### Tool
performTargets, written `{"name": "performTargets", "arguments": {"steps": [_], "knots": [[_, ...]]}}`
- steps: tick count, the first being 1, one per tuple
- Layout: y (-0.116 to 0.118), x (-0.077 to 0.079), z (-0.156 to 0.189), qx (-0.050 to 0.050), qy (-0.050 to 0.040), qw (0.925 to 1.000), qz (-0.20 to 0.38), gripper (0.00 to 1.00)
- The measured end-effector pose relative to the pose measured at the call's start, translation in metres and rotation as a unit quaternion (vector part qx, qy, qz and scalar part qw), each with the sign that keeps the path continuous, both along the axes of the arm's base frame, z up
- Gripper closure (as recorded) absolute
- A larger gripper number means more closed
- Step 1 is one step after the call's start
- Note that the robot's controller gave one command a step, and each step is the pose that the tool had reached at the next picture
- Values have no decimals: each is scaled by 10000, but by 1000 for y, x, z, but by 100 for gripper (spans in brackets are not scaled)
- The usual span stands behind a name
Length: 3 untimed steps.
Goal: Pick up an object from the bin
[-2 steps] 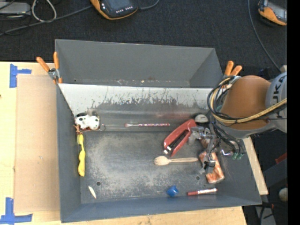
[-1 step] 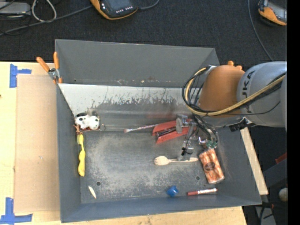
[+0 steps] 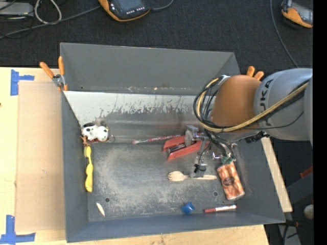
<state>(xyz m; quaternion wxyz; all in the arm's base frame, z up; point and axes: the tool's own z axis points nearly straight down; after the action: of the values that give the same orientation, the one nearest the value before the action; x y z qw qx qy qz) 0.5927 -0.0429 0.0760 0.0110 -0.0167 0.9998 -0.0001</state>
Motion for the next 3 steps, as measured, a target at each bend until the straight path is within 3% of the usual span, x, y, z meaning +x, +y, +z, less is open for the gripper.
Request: {"name": "performTargets", "arguments": {"steps": [1, 2, 3], "knots": [[46, 6, 24, 10, 68, 9999, -132, 0], [56, 13, 12, 4, 27, 9987, 516, 0], [64, 24, 5, 70, 15, 9837, -1797, 100]]}}
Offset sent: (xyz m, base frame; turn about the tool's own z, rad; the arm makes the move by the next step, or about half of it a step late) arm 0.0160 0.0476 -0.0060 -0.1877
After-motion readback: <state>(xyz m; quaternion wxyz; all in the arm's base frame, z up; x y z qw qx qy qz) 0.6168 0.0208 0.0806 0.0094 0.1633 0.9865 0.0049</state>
